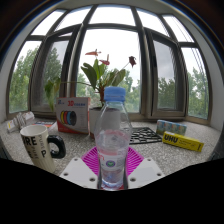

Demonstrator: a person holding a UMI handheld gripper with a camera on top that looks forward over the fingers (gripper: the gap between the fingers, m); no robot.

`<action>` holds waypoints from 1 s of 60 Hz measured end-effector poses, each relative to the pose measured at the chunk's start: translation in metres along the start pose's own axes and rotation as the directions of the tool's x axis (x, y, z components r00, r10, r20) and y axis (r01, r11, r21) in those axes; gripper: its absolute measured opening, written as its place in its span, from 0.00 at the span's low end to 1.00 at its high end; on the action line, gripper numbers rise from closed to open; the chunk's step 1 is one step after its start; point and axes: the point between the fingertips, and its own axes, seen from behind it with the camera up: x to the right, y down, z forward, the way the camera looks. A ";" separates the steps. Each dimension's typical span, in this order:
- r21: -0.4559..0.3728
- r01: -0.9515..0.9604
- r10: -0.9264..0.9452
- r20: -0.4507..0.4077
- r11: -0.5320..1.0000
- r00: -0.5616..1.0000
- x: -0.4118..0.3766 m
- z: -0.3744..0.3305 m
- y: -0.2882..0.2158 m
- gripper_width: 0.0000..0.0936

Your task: Pour water

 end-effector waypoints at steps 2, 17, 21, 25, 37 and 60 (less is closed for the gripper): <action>-0.006 -0.004 0.004 -0.003 1.000 1.000 0.001 0.001 0.002 0.31; -0.103 -0.024 0.021 -0.034 0.994 0.999 0.003 -0.009 0.008 0.89; -0.124 -0.038 0.028 -0.076 0.992 0.997 0.011 -0.023 0.004 0.91; -0.138 -0.035 0.020 -0.110 0.990 0.994 0.015 -0.043 -0.002 0.92; -0.173 -0.048 0.021 -0.155 0.984 0.988 -0.003 -0.142 -0.026 0.91; -0.181 -0.004 -0.025 -0.155 0.984 0.988 -0.079 -0.374 -0.050 0.91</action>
